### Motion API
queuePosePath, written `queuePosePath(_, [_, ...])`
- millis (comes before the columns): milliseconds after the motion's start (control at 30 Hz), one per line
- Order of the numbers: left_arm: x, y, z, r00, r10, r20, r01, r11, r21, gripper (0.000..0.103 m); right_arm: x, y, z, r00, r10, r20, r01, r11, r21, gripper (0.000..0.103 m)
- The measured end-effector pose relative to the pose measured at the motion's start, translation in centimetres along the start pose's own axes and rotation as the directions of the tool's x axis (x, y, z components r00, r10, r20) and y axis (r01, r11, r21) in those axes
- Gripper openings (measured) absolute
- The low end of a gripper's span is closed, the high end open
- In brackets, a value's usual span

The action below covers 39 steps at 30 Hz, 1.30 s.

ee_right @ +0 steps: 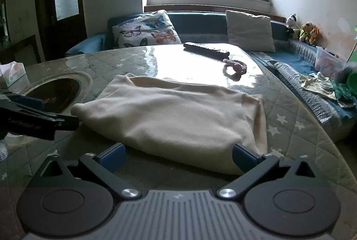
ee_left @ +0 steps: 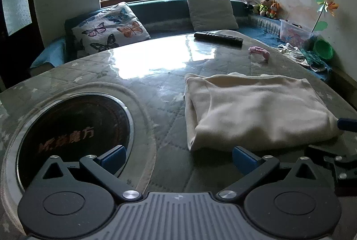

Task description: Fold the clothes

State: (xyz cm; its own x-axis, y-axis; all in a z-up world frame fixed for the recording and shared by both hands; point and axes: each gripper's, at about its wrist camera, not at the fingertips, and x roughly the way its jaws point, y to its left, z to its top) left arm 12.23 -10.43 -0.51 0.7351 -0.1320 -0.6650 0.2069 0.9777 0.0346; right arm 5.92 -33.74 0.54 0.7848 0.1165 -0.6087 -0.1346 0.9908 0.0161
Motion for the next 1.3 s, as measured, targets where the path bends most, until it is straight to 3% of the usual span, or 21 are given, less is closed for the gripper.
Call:
queuePosePath(767, [-4.6,0.2,-5.1,1.000,0.005,0.025,-0.005,1.000,-0.009,0.103,-2.7,2.1,-2.2,0.993,-0.116,0.007,0.115,0.993,0.026,0.103])
queuePosePath(1300, [-6.3,-0.7,-6.4,0.999,-0.006,0.051,0.006,1.000,0.002,0.103,-4.4,2.9,-3.4,0.991,-0.132,0.010,0.132,0.990,0.047,0.103])
